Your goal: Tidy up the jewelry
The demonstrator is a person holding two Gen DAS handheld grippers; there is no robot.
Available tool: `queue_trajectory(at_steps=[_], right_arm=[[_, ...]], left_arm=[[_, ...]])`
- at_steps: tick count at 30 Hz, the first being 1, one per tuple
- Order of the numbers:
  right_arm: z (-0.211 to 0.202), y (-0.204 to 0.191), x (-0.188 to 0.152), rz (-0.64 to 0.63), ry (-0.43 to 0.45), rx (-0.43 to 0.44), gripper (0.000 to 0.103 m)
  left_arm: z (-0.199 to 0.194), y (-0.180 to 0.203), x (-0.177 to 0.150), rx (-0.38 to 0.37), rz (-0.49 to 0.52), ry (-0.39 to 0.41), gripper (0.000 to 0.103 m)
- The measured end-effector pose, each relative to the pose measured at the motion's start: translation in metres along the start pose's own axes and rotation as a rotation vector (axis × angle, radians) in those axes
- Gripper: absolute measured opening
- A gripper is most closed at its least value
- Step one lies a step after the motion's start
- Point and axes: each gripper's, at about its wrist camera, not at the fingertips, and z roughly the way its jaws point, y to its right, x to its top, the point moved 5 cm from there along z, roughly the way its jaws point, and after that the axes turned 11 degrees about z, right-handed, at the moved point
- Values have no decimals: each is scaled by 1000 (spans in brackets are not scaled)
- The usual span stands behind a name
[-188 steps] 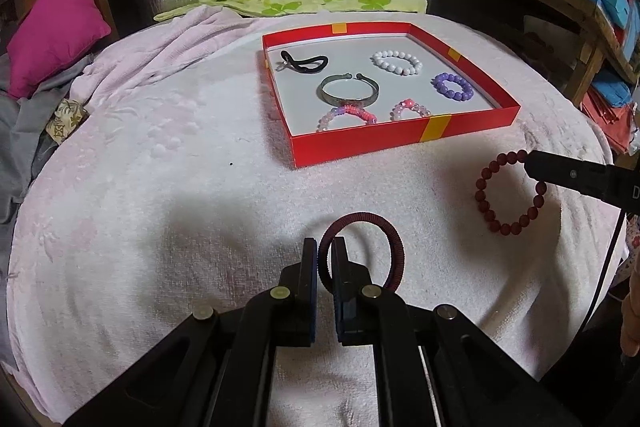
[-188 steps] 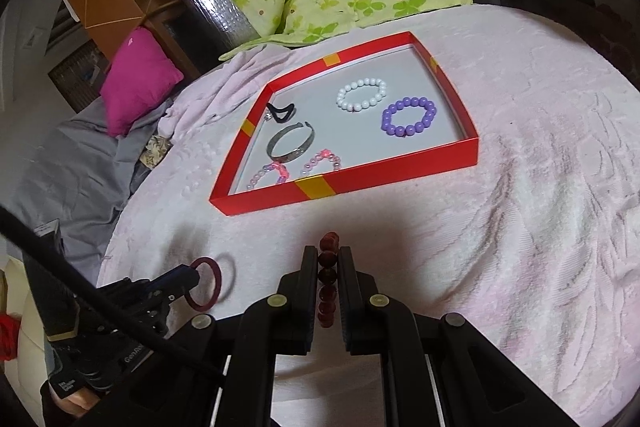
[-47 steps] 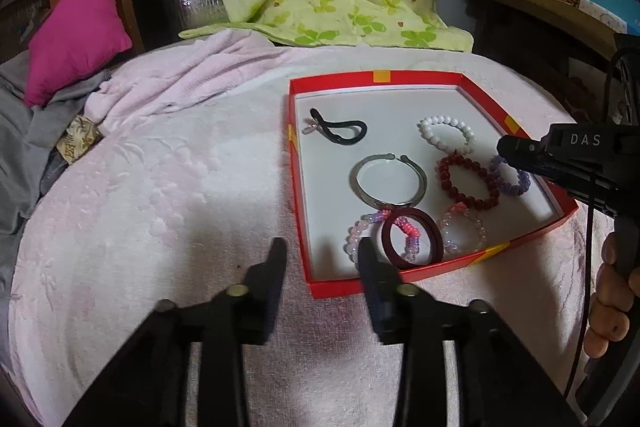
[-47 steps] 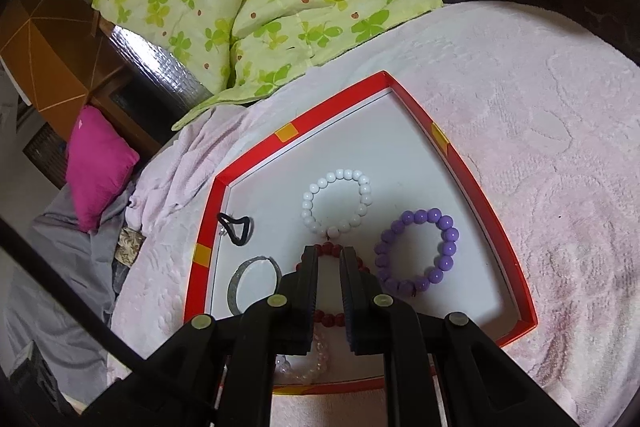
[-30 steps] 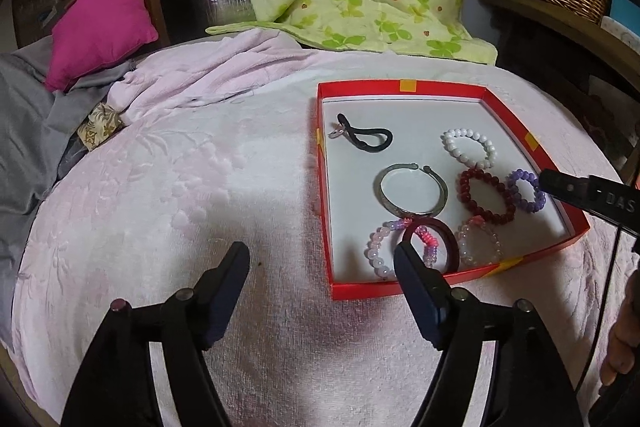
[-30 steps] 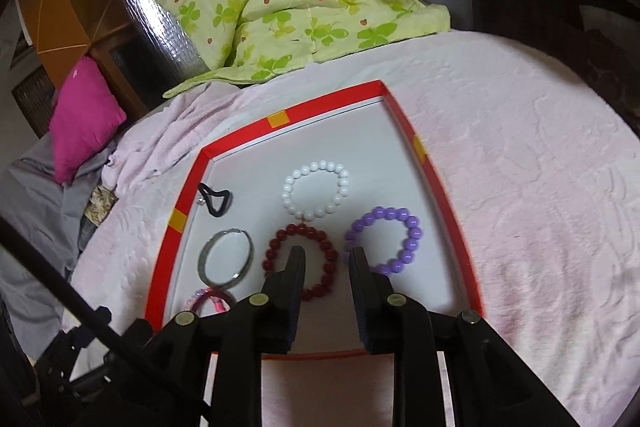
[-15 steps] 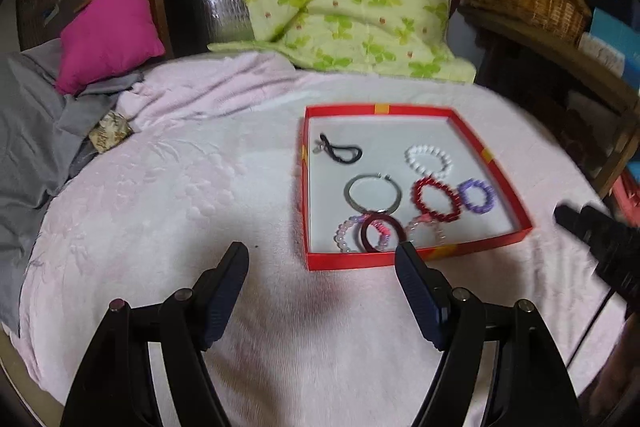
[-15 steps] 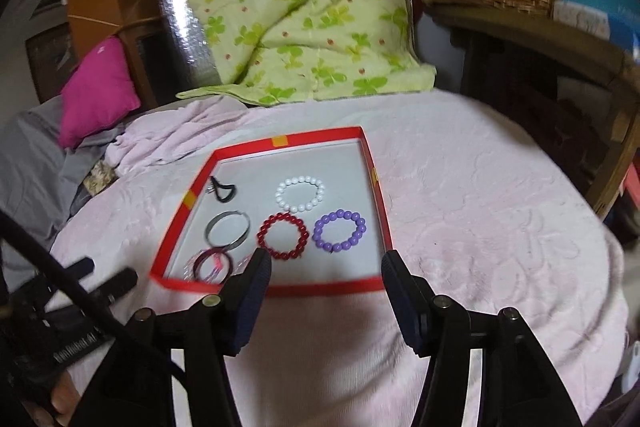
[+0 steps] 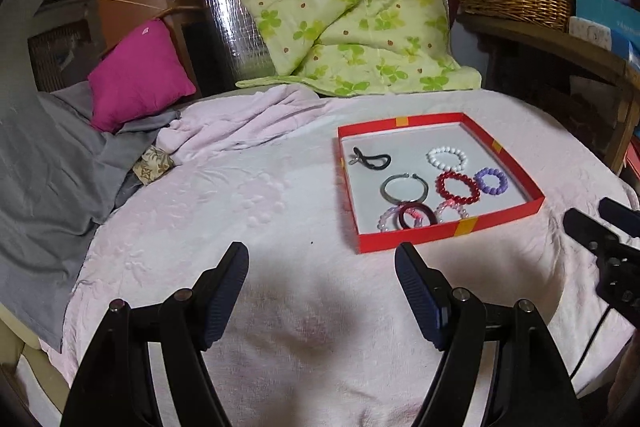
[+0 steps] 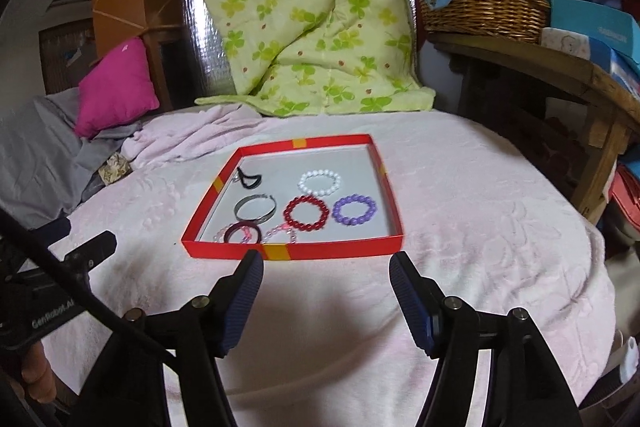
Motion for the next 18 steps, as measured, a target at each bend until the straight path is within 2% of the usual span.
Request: queue_trajectory(at_steps=[5, 9, 18], right_arm=[[16, -17, -3, -5, -31, -3, 69], [23, -19, -5, 2, -54, -10, 69], [28, -19, -4, 4, -68, -11, 69]], left_arm=[[4, -7, -4, -18, -27, 8, 76], [13, -9, -9, -21, -40, -13, 76], [15, -4, -6, -33, -45, -1, 76]])
